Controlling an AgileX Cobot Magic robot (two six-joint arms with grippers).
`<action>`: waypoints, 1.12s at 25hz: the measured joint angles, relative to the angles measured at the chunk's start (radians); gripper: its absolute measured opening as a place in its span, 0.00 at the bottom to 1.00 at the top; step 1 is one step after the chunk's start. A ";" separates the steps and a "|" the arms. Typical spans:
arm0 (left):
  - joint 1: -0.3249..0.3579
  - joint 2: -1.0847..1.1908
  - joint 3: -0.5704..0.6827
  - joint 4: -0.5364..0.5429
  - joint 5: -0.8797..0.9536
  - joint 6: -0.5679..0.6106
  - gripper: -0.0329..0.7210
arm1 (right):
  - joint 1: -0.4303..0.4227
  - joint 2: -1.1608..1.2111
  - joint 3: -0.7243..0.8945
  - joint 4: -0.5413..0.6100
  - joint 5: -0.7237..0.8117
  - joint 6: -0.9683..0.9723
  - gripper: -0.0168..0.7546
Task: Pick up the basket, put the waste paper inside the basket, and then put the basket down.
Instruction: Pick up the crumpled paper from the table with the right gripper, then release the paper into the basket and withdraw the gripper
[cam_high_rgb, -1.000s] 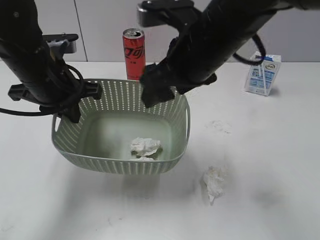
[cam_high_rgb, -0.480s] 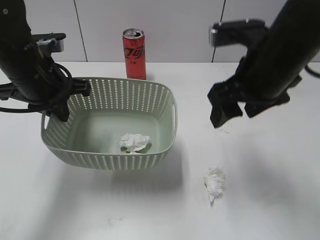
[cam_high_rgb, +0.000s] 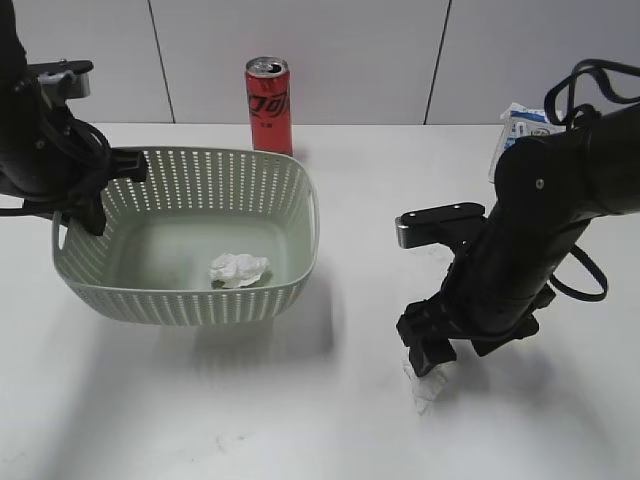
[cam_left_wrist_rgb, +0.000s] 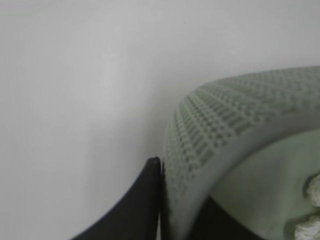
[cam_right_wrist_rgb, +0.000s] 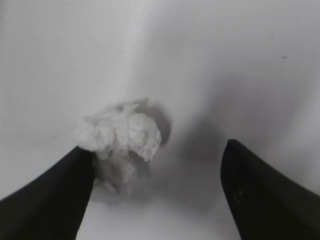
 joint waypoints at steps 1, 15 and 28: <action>0.000 0.000 0.000 0.000 -0.002 0.000 0.08 | 0.000 0.010 0.000 0.003 -0.005 -0.008 0.79; 0.000 0.000 0.000 0.001 -0.012 0.000 0.08 | 0.001 0.013 0.000 0.015 -0.033 -0.046 0.05; -0.013 0.000 0.000 -0.011 -0.014 0.000 0.08 | 0.013 -0.322 -0.321 0.326 0.103 -0.372 0.03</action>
